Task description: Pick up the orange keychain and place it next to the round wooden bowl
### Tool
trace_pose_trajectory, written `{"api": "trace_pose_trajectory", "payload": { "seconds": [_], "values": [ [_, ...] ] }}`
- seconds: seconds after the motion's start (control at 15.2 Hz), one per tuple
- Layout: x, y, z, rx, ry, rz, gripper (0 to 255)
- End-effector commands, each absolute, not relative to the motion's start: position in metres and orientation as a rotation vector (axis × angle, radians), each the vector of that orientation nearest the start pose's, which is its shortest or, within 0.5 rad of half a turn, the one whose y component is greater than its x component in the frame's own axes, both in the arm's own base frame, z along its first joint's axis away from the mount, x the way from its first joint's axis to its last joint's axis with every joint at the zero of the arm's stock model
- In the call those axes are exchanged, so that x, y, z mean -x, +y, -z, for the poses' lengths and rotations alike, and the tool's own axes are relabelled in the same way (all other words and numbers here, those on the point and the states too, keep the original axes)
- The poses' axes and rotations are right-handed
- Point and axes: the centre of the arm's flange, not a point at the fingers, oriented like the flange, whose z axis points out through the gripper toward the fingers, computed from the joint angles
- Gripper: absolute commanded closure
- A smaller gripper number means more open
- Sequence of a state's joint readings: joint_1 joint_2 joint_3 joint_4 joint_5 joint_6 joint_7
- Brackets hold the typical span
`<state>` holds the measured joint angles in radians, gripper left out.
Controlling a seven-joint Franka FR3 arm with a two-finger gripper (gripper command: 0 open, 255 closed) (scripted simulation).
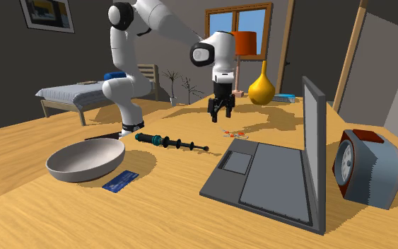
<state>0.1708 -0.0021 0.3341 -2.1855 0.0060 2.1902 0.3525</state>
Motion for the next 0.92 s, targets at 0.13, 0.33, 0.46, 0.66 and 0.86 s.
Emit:
{"api": "trace_pose_trajectory", "payload": {
  "seconds": [0.13,0.33,0.46,0.66,0.86],
  "values": [
    [-0.475,0.28,-0.367,3.124,-0.247,0.005,0],
    [-0.476,0.28,-0.351,3.124,-0.247,0.005,0],
    [-0.476,0.28,-0.341,3.124,-0.247,0.005,0],
    [-0.476,0.28,-0.332,3.124,-0.247,0.005,0],
    [-0.476,0.28,-0.332,3.124,-0.247,0.005,0]
  ]
}}
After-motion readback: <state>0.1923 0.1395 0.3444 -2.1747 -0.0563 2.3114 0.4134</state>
